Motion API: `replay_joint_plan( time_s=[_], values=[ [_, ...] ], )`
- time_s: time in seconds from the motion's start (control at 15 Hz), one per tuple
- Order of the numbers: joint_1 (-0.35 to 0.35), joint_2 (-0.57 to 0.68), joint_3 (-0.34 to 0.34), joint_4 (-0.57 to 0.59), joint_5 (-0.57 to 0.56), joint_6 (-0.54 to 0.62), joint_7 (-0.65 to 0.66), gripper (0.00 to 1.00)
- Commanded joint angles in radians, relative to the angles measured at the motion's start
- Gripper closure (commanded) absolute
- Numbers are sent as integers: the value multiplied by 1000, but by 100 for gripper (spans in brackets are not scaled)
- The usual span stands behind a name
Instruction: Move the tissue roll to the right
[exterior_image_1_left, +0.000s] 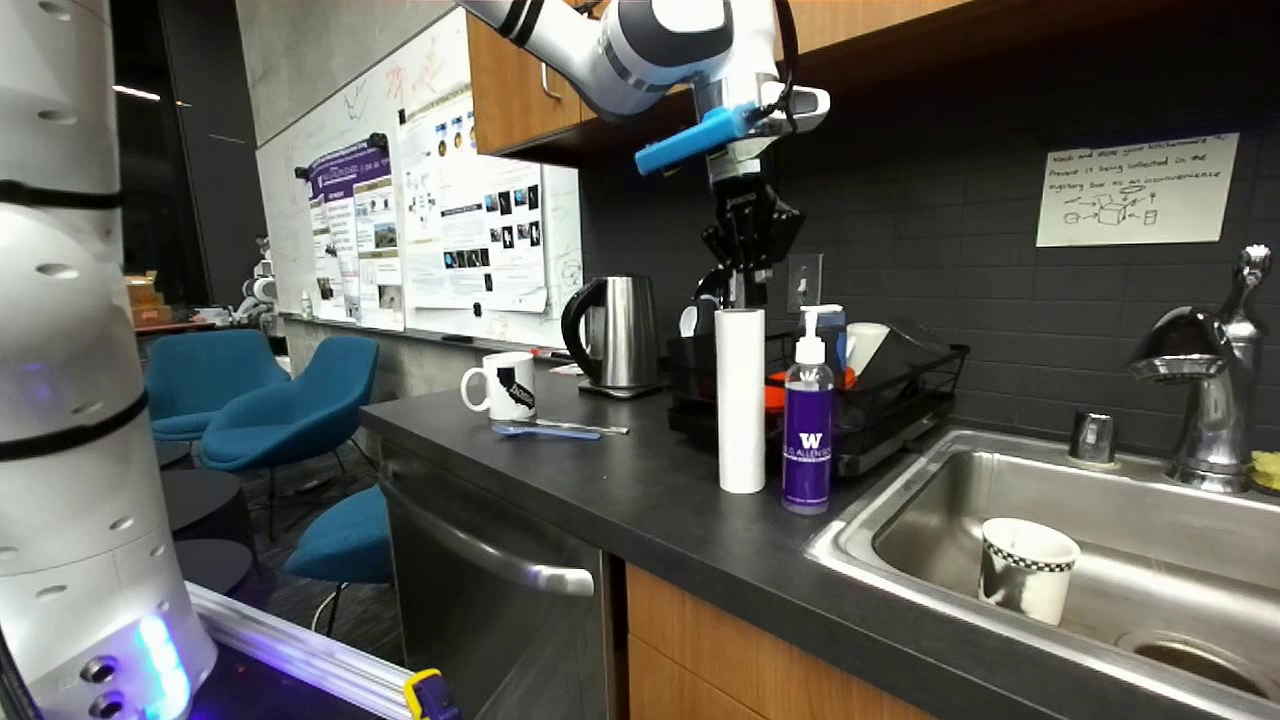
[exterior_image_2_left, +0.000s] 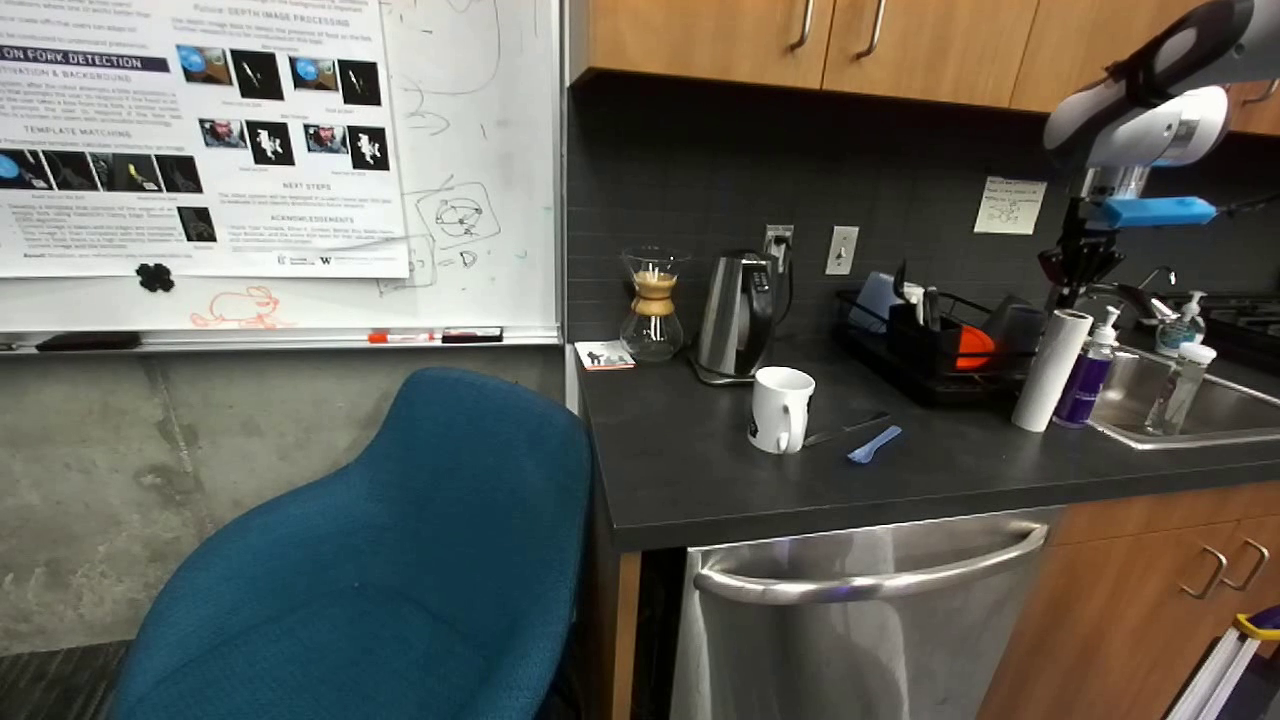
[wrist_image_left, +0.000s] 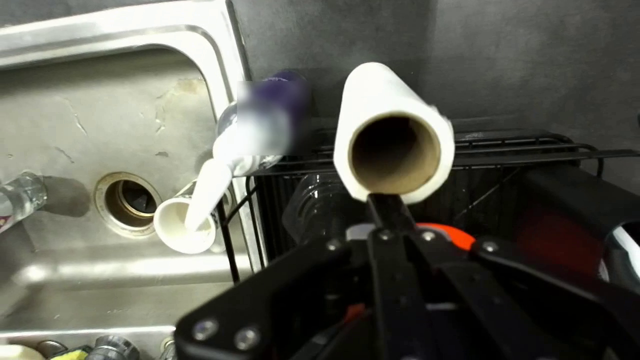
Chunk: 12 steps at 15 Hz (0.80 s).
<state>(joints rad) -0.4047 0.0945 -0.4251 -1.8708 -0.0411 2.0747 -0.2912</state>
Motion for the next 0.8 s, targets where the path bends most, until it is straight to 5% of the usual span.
replay_joint_plan(
  time_s=[0.0,0.73],
  values=[
    [-5,-47,15,-2,-16,-14,-5,100],
    [46,-212,65,-157,-14,19,-5,100]
  ],
)
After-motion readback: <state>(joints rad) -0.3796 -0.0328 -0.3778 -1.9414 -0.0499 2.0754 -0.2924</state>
